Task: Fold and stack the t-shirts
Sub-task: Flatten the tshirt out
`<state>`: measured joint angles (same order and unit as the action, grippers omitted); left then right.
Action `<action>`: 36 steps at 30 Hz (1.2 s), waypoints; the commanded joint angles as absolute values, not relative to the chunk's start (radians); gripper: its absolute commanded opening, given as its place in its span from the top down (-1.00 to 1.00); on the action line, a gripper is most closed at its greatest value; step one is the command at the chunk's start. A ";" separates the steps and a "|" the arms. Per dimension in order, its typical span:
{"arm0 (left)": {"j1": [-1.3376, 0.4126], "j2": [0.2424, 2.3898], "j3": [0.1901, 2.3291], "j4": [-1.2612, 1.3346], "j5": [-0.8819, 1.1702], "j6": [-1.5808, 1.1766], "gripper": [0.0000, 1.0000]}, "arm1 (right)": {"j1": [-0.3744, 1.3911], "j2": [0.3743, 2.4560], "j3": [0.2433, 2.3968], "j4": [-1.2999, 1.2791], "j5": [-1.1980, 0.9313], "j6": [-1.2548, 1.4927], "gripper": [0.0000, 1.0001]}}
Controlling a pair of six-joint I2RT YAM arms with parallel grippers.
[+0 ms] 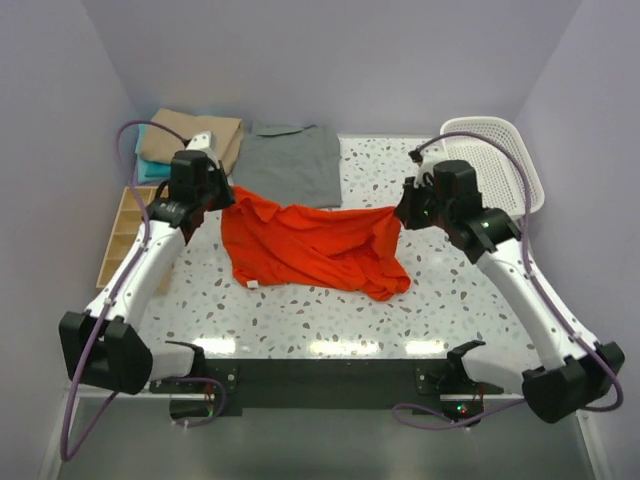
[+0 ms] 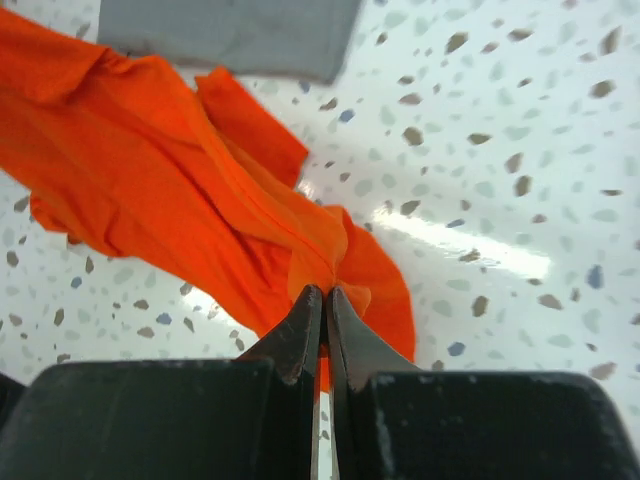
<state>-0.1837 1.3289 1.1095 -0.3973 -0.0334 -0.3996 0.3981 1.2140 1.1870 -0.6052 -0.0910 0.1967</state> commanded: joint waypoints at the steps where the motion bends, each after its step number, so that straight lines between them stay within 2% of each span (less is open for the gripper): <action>1: -0.183 1.168 1.196 -0.442 -0.006 -0.360 1.00 | 0.394 1.042 1.272 -0.765 0.101 0.170 1.00; 6: -0.183 0.991 1.235 -0.527 0.060 -0.365 1.00 | 0.396 0.908 1.361 -0.871 0.186 0.179 1.00; 14: -0.183 0.755 1.367 -0.693 0.308 -0.362 1.00 | 0.394 0.692 1.472 -1.015 0.195 0.207 1.00; 17: -0.183 0.662 1.460 -0.750 0.418 -0.370 1.00 | 0.396 0.649 1.566 -1.078 0.195 0.190 1.00; 25: -0.183 0.617 1.690 -0.795 0.595 -0.399 1.00 | 0.394 0.666 1.768 -1.135 0.209 0.134 1.00; 31: -0.183 0.644 1.848 -0.831 0.603 -0.463 1.00 | 0.396 0.721 1.830 -1.120 0.195 0.104 0.99; 36: -0.183 0.660 1.732 -0.847 0.488 -0.460 1.00 | 0.394 0.738 1.683 -1.017 0.166 0.109 0.99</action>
